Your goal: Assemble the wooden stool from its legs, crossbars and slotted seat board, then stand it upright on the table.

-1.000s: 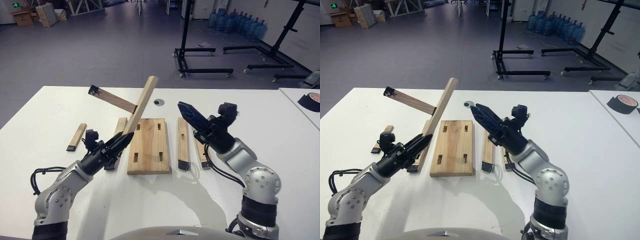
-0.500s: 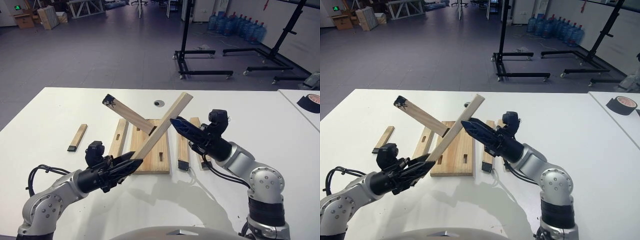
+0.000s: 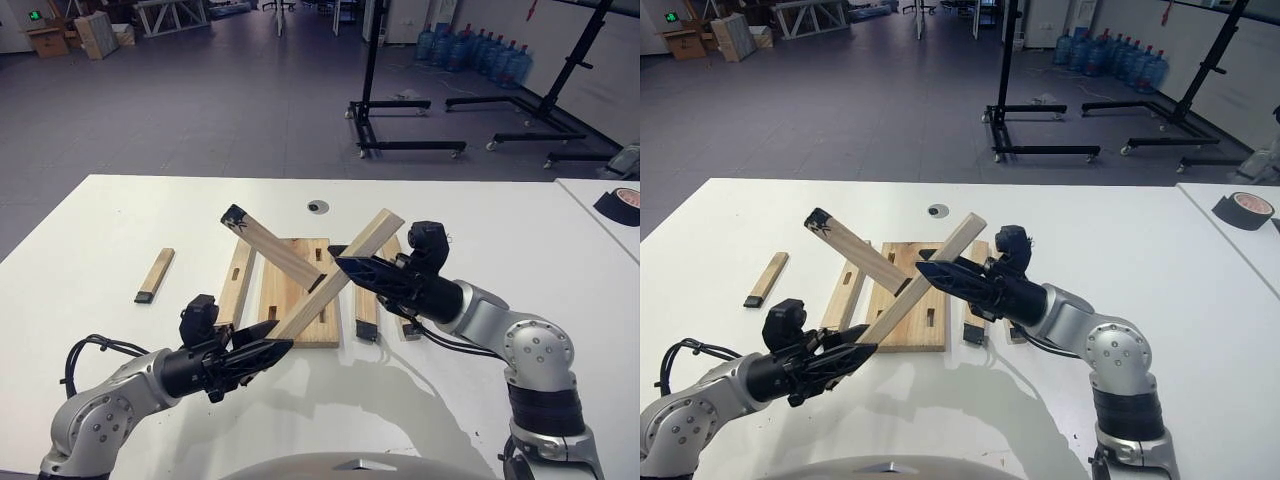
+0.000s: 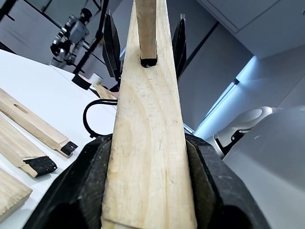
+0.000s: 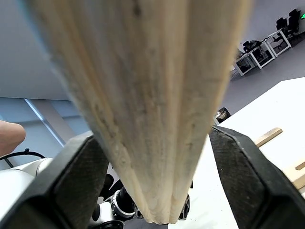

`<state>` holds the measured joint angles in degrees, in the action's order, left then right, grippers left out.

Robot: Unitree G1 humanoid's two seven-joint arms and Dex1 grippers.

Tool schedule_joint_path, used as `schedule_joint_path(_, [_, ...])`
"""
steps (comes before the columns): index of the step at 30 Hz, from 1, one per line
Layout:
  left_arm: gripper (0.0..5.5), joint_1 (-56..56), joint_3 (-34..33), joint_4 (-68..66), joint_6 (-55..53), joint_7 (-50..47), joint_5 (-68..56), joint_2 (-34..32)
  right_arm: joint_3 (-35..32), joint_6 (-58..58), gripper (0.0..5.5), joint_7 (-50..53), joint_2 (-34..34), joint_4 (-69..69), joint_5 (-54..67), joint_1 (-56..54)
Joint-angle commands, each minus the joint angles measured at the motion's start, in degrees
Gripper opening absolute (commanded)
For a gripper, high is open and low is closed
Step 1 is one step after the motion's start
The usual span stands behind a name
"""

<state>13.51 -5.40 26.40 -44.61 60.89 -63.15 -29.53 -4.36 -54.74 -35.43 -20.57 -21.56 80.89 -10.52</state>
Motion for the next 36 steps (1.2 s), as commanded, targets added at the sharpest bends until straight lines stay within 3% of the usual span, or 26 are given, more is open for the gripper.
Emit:
schedule_joint_path(1, [2.02, -0.1, 0.2, -0.2, 1.0, 0.4, 0.7, -0.4, 0.3, 1.3, 2.99, -2.2, -0.2, -1.0, -1.0, -0.4])
schedule_joint_path(6, [2.02, 0.1, 0.6, -1.1, 1.9, 0.6, 1.8, 0.1, 0.5, 2.1, 2.13, -4.4, -0.5, -2.1, -1.4, 0.5])
schedule_joint_path(12, [2.02, -0.2, 0.6, -2.0, 3.8, -0.1, 3.3, 1.3, 0.7, 3.5, 2.07, -4.3, 0.0, -1.6, -2.7, 0.1])
schedule_joint_path(17, [3.1, -1.3, 0.3, -3.0, 4.7, -2.9, 4.1, 2.7, 0.5, 6.6, 2.07, -3.5, 0.9, -1.5, -6.6, -0.3])
schedule_joint_path(22, [3.85, -4.3, -6.2, -5.3, 5.0, -7.2, 1.4, 2.0, -7.2, 10.0, 2.07, -4.5, -2.8, 0.6, -7.3, -1.2])
schedule_joint_path(25, [3.87, -7.9, -6.0, -7.5, 6.8, -10.5, 7.3, 0.7, -9.0, 13.5, 2.07, -5.5, -5.3, 2.5, -12.3, -3.3])
schedule_joint_path(30, [3.87, -14.4, 2.4, -10.9, 11.8, -15.3, 24.6, -1.4, -2.3, 22.7, 2.07, -7.6, -6.4, 3.4, -29.5, -6.0])
schedule_joint_path(36, [3.87, -15.4, 10.0, -9.2, 14.6, -13.6, 34.0, -3.7, 7.3, 40.4, 2.07, -7.0, -1.2, 13.2, -51.1, -12.0])
